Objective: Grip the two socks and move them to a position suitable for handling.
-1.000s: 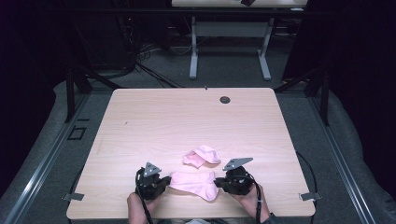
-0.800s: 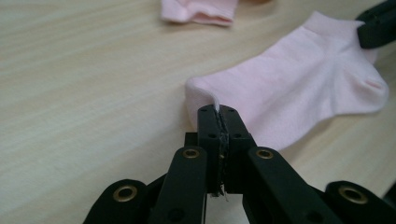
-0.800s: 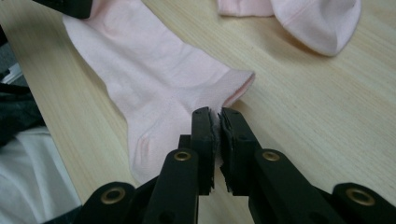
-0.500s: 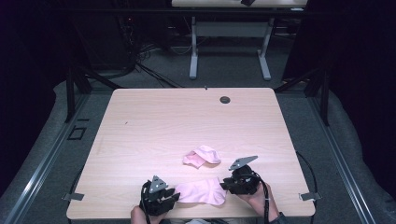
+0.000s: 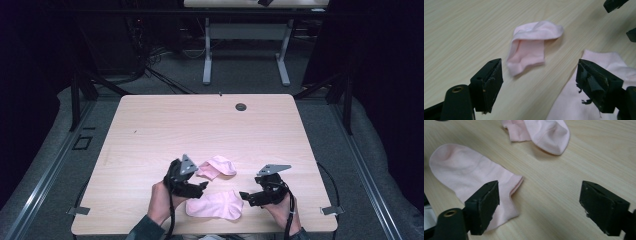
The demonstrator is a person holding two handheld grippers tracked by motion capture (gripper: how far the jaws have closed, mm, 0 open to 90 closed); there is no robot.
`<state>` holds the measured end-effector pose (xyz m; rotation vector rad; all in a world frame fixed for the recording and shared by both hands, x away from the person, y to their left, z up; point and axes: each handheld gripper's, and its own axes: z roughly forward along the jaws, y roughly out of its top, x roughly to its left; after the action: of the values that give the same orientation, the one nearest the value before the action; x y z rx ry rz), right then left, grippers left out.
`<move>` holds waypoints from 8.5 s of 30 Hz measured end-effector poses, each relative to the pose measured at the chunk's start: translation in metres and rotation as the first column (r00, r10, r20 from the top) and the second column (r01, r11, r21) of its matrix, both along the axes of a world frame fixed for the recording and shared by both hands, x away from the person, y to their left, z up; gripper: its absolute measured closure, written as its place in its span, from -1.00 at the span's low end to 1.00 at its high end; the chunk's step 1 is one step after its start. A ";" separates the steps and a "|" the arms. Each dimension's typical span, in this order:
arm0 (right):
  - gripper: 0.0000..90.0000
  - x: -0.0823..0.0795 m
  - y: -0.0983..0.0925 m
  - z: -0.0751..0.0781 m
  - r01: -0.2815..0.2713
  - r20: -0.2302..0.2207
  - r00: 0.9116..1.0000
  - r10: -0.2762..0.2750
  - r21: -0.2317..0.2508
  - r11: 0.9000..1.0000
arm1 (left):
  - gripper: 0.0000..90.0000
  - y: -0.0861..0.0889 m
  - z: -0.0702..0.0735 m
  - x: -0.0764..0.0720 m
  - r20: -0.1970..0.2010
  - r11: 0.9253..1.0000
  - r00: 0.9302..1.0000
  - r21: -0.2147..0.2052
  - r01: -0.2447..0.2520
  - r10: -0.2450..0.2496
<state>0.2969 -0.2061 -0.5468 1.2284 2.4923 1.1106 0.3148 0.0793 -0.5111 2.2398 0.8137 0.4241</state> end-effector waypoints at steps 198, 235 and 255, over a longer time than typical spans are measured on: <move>0.28 0.018 0.047 0.008 -0.057 0.365 0.923 0.122 -0.185 0.981 | 0.97 -0.055 -0.001 0.058 -0.110 0.977 0.978 -0.139 0.163 -0.179; 0.89 0.021 -0.004 0.052 -0.086 -0.035 0.995 0.091 0.123 0.989 | 0.97 -0.022 -0.016 0.018 -0.209 0.959 0.937 -0.103 0.265 -0.281; 0.72 0.083 -0.001 -0.007 0.044 -0.013 0.999 -0.044 0.012 0.999 | 0.92 0.002 -0.021 0.072 -0.367 0.961 0.914 -0.264 0.076 -0.173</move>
<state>0.3797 -0.2072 -0.5540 1.2917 2.4587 1.1122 0.3868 0.0812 -0.5317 2.1510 0.8594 -0.1847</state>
